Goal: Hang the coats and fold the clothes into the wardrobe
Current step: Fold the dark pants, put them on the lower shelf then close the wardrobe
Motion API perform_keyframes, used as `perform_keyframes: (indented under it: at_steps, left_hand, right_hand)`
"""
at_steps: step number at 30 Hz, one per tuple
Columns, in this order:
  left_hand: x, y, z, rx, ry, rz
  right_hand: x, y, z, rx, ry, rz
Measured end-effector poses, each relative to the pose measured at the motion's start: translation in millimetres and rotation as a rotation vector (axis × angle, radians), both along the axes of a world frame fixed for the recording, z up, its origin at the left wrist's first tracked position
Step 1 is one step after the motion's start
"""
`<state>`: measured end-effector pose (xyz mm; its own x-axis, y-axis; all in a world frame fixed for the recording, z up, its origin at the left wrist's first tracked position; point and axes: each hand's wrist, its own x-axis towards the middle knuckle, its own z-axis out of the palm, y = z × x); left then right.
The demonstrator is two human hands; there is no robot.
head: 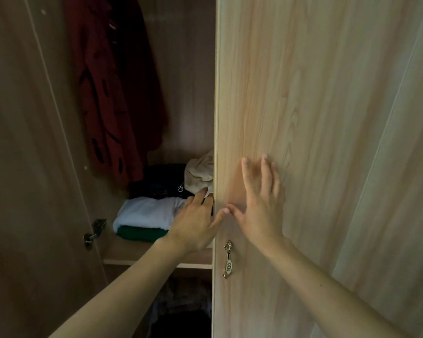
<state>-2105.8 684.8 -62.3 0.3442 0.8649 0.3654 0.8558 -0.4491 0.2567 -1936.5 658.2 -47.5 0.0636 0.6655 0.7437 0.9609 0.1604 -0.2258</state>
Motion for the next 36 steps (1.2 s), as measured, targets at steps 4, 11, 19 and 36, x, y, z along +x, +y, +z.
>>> perform_keyframes:
  at_steps: [4, 11, 19, 36]
  left_hand:
    - [-0.7, 11.0, -3.0, -0.019, 0.023, -0.009]
    - [-2.5, 24.5, -8.9, -0.048, 0.000, -0.028]
    - [-4.5, 25.8, -14.2, -0.116, 0.009, -0.009]
    - [14.8, -19.0, -6.8, -0.072, -0.048, 0.069]
  right_hand:
    - [-2.7, 10.9, -0.9, -0.003, 0.007, -0.031]
    - [-6.5, 28.2, -0.1, -0.017, 0.016, -0.074]
    - [2.7, 42.6, 8.6, -0.090, 0.006, -0.040]
    - [38.7, 12.8, 7.1, -0.077, 0.152, 0.313]
